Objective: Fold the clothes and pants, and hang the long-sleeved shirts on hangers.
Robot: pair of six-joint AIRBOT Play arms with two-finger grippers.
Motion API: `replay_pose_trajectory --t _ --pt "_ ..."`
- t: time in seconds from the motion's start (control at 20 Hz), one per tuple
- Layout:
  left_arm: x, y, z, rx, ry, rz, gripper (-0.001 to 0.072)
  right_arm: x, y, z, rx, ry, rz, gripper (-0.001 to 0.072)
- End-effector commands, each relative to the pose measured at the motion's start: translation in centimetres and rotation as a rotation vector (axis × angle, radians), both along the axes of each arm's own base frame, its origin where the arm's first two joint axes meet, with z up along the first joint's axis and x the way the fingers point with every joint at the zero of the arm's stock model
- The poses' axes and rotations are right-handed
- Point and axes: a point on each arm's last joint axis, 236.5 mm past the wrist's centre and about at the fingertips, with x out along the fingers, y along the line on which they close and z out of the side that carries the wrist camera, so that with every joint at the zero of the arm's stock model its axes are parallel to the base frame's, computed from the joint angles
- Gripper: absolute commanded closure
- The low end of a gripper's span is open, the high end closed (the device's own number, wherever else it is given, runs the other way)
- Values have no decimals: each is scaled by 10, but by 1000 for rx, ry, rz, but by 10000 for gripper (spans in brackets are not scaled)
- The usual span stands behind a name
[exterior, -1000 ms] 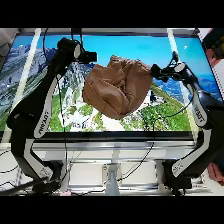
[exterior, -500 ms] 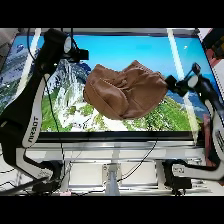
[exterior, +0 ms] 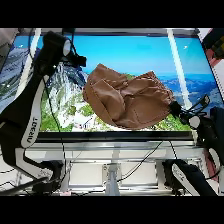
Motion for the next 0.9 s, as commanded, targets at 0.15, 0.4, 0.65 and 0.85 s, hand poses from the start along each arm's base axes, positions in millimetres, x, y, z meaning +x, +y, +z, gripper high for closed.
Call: replay_pose_trajectory --t 0.15,0.4,0.65,0.85 --pt "-2 -57 -83 -166 171 -88 223 -6 0 -1 -38 -26 35 668" --pt "28 -140 -67 -494 26 -194 214 -5 -1 -1 -68 -28 72 668" --pt "19 -208 -61 -448 -95 -425 215 -5 -1 0 -86 -30 94 668" --pt "52 -212 -37 -366 -316 -446 358 -5 -1 0 -87 -29 95 668"
